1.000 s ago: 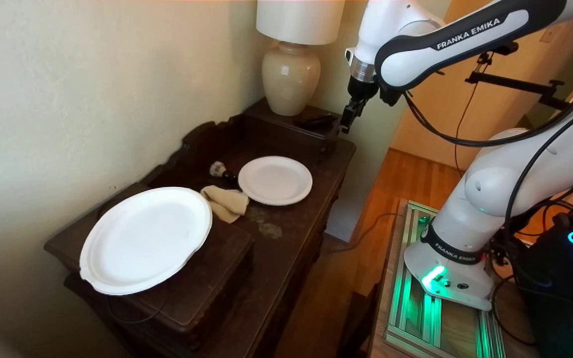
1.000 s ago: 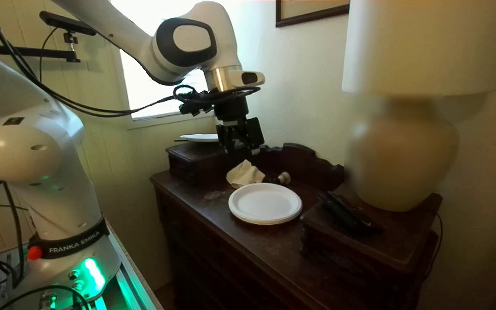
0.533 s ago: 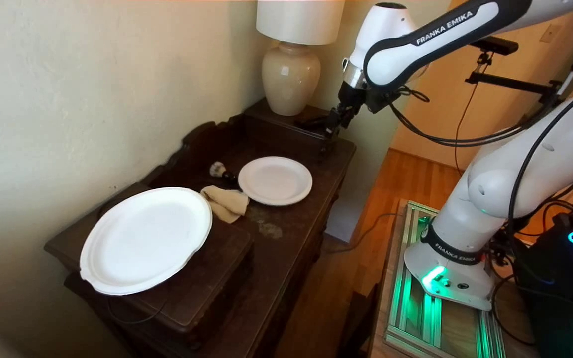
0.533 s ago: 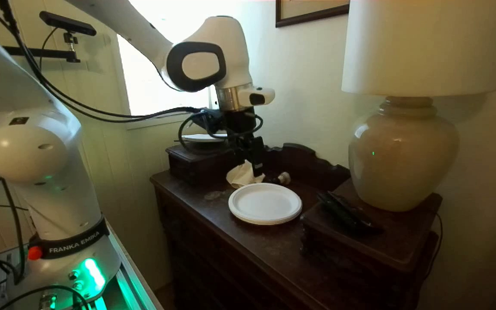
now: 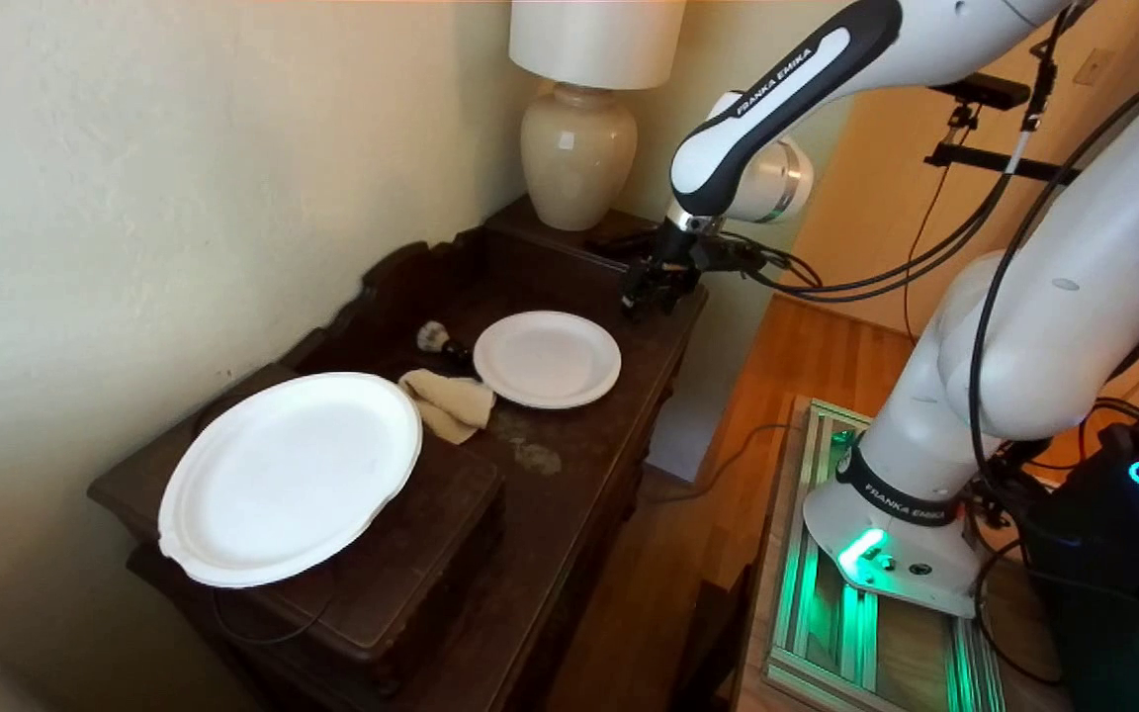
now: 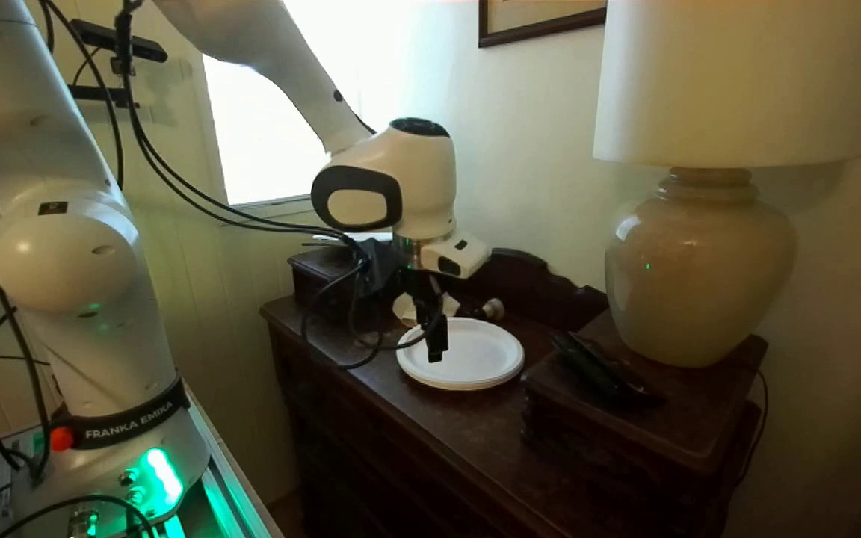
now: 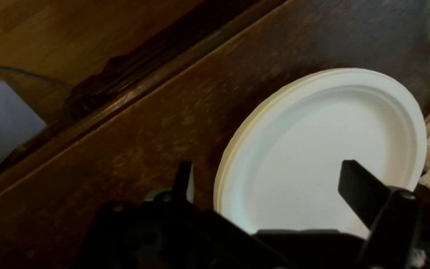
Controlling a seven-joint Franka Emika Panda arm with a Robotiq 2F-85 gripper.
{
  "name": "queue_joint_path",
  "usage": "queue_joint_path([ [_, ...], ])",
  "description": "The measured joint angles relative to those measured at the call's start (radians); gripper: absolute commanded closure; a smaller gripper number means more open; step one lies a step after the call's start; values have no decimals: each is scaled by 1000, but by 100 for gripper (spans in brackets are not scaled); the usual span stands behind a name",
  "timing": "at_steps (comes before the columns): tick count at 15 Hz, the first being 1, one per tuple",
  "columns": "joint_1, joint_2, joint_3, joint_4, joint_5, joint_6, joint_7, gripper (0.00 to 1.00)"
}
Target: Put one plate from the right on top of the plate on the left.
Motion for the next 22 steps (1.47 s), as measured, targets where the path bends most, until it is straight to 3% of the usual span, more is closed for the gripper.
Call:
queue_joint_path([
  [3,73,63,-44,14,154,-3,-149,0],
  [10,81,75,-50,22,165,-2,-158,0],
  [15,81,129,-50,39,238,24,-164,0],
  [16,81,145,-50,48,260,30,-170,8],
  [17,81,161,-50,58,286,35,-178,6],
  [19,81,195,-50,81,341,38,-204,12],
  [22,80,251,-50,123,425,38,-254,30],
])
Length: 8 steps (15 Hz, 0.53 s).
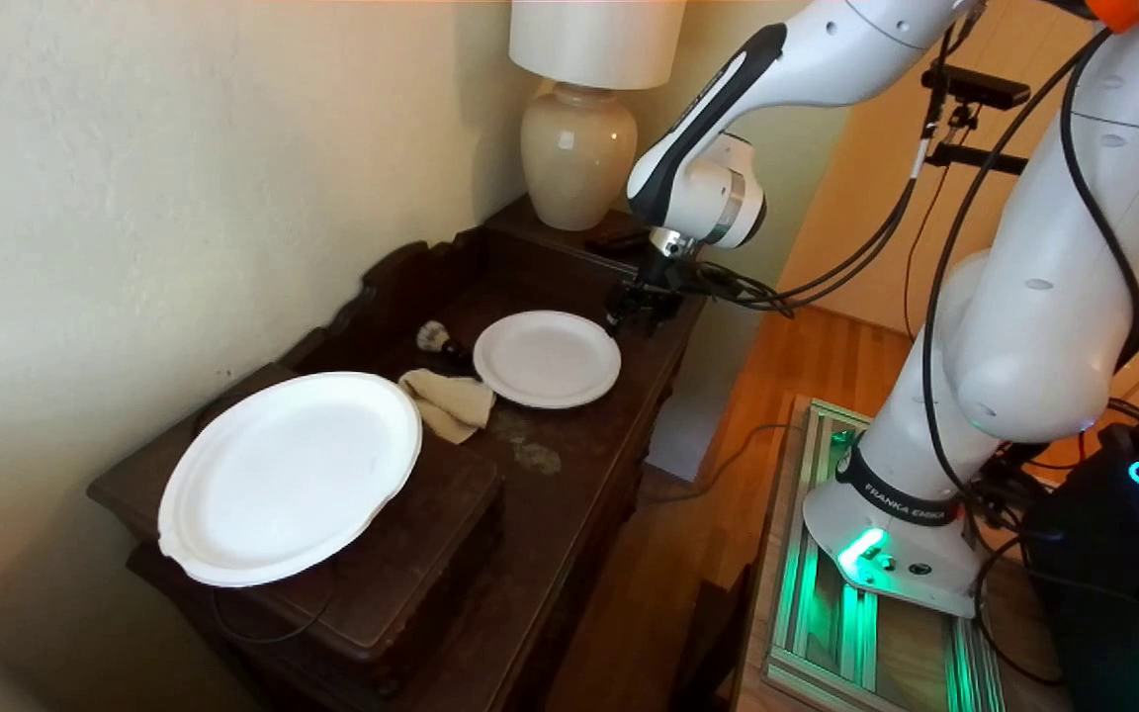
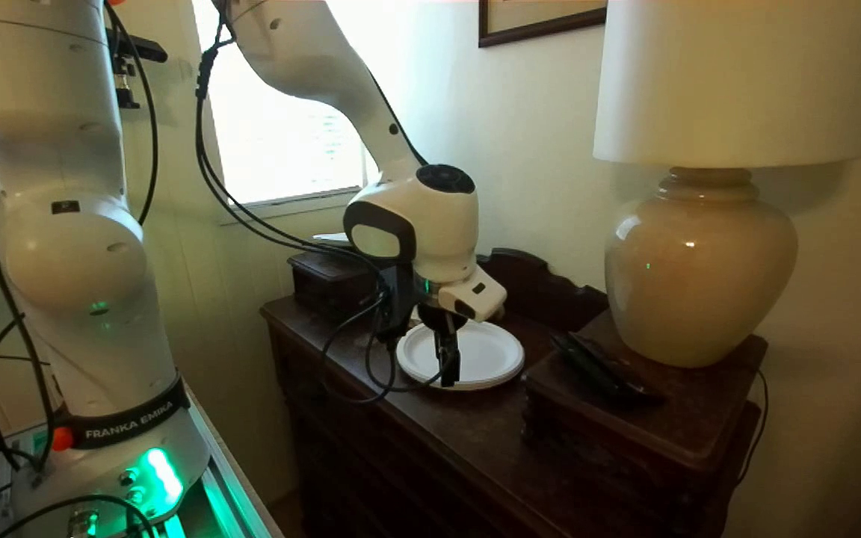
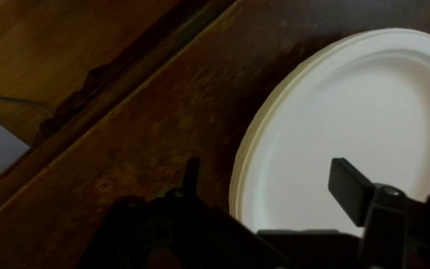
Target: Put one plate from the right on top of the plate on the left.
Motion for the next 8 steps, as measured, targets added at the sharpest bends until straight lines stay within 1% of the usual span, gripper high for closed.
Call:
queue_joint_path([
  [2,0,39,4,31,56,0,-38,47],
  [3,-1,60,8,48,84,0,-59,53],
  [4,-2,80,12,64,112,0,-80,60],
  [5,-3,100,17,79,140,0,-99,64],
  [6,-5,119,21,94,164,0,-116,65],
  [8,-10,155,30,122,205,0,-145,62],
])
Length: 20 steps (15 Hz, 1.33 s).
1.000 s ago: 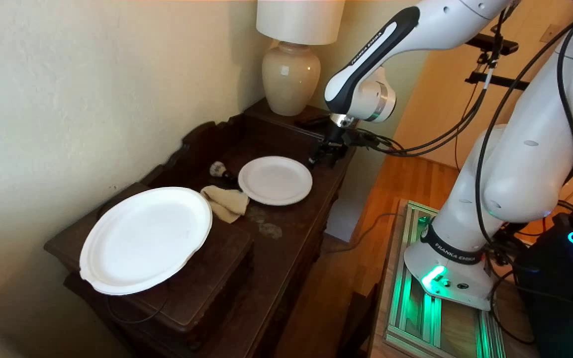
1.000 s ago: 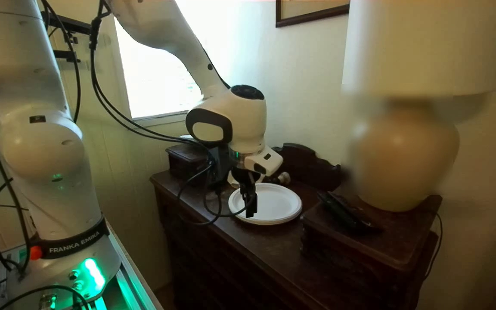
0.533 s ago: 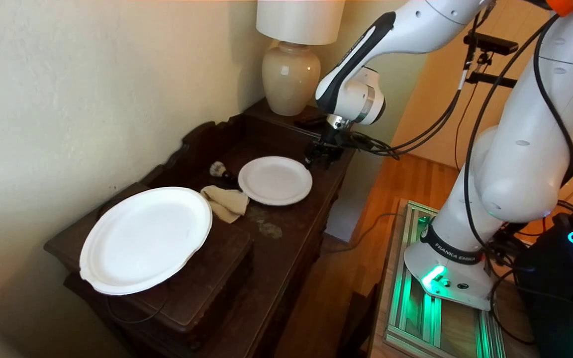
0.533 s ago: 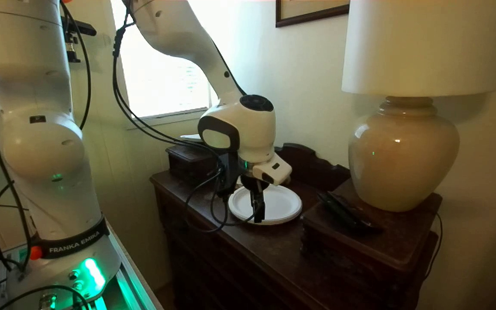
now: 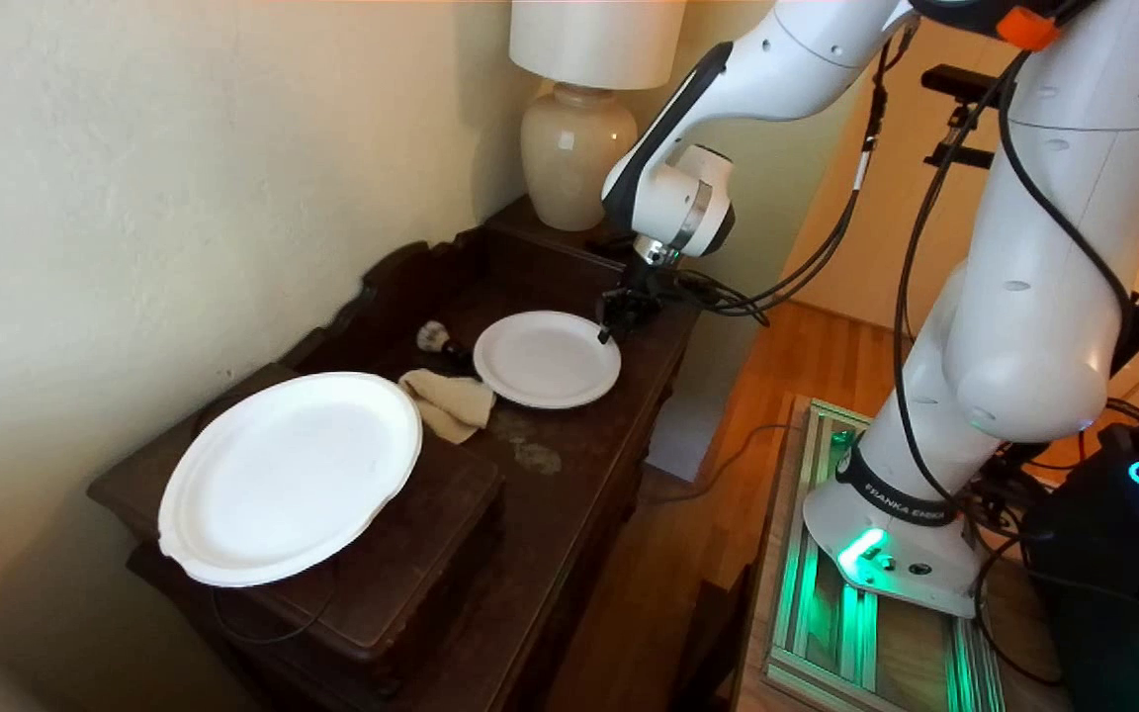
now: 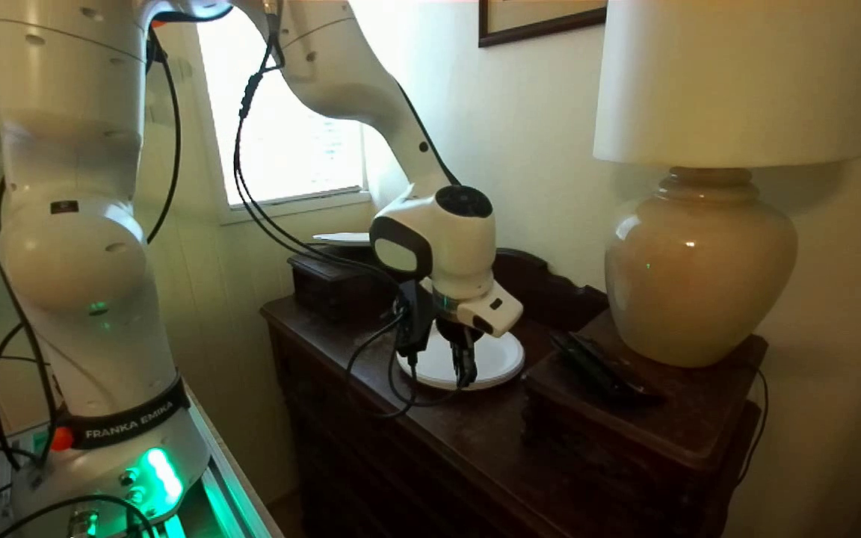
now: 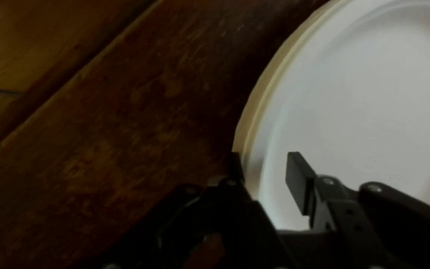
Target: Put one plate from the right on top of the plate on the left.
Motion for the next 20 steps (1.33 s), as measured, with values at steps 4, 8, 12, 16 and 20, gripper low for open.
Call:
queue_joint_path([
  [4,-6,54,8,41,40,0,-31,66],
  [8,-6,75,9,60,51,0,-47,84],
  [12,-6,73,10,68,51,-1,-52,89],
  [16,-4,70,10,73,51,-1,-54,85],
  [20,-4,62,10,73,51,-1,-60,86],
])
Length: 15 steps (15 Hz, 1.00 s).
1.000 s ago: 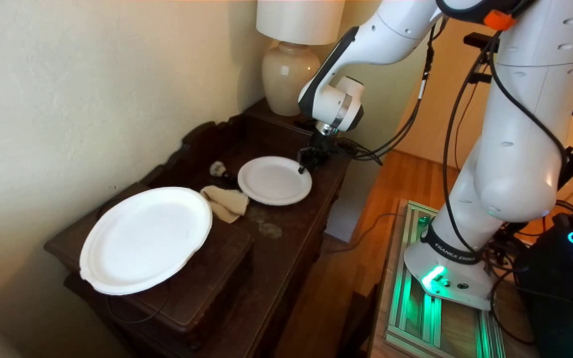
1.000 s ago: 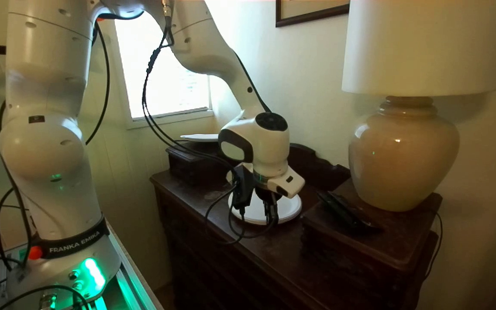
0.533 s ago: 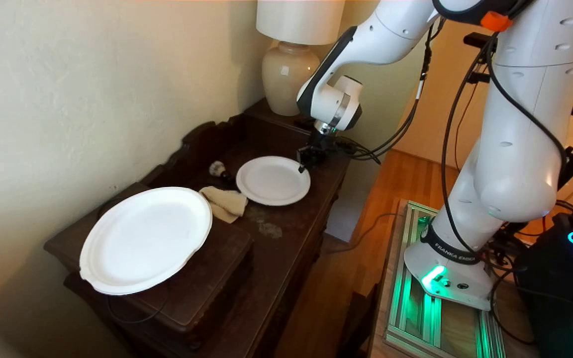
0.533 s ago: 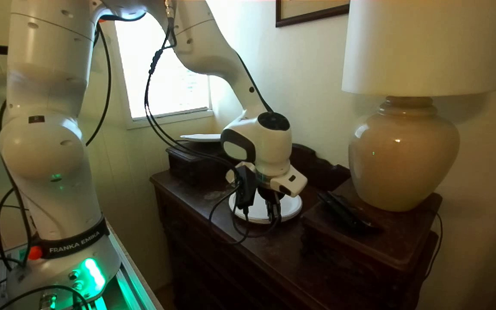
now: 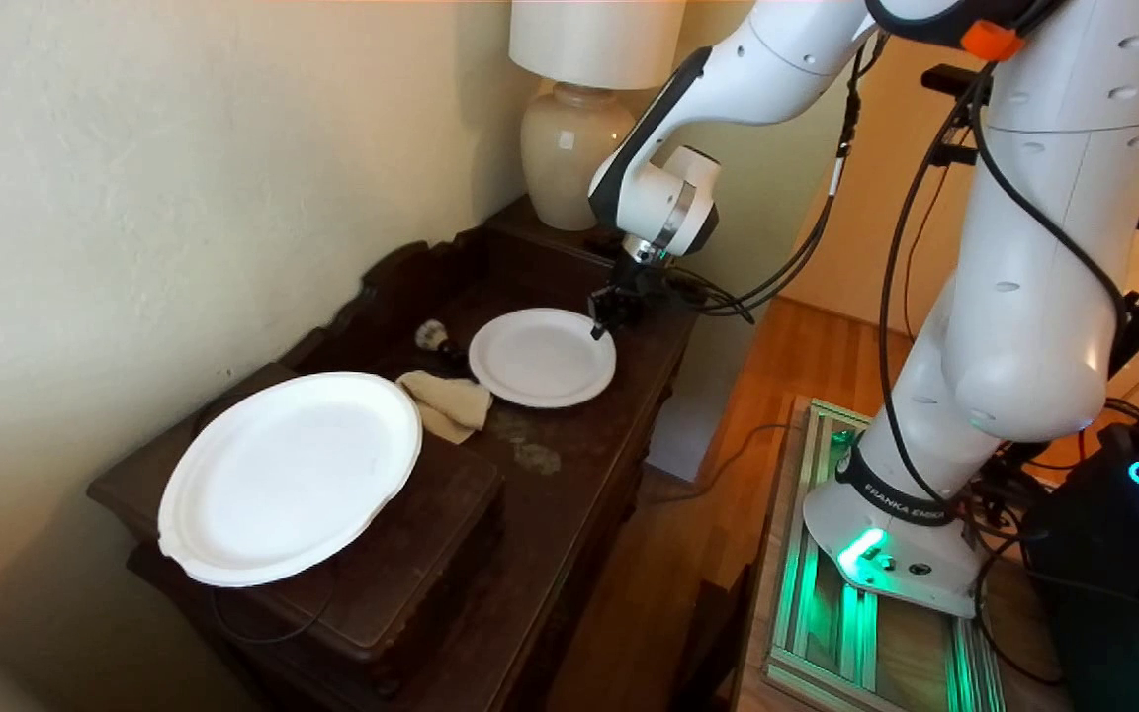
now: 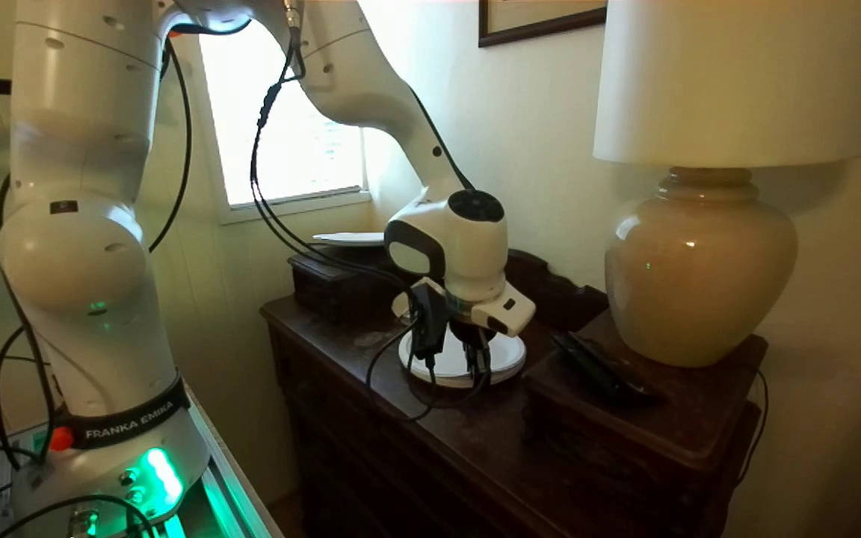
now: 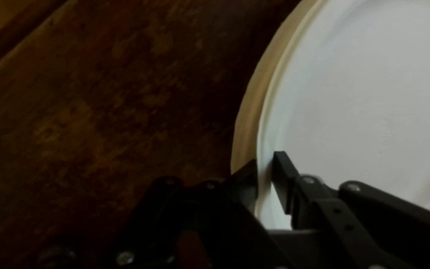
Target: Put one plate from the right on top of the plate on the left.
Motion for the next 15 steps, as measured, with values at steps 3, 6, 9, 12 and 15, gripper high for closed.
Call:
queue_joint_path([
  [3,0,-20,0,0,0,0,-9,97],
  [6,3,-58,0,-4,0,0,-13,99],
  [9,5,-114,0,-17,0,0,-14,99],
  [12,6,-179,0,-39,-1,0,-15,99],
  [15,7,-239,0,-62,-1,-3,-16,99],
])
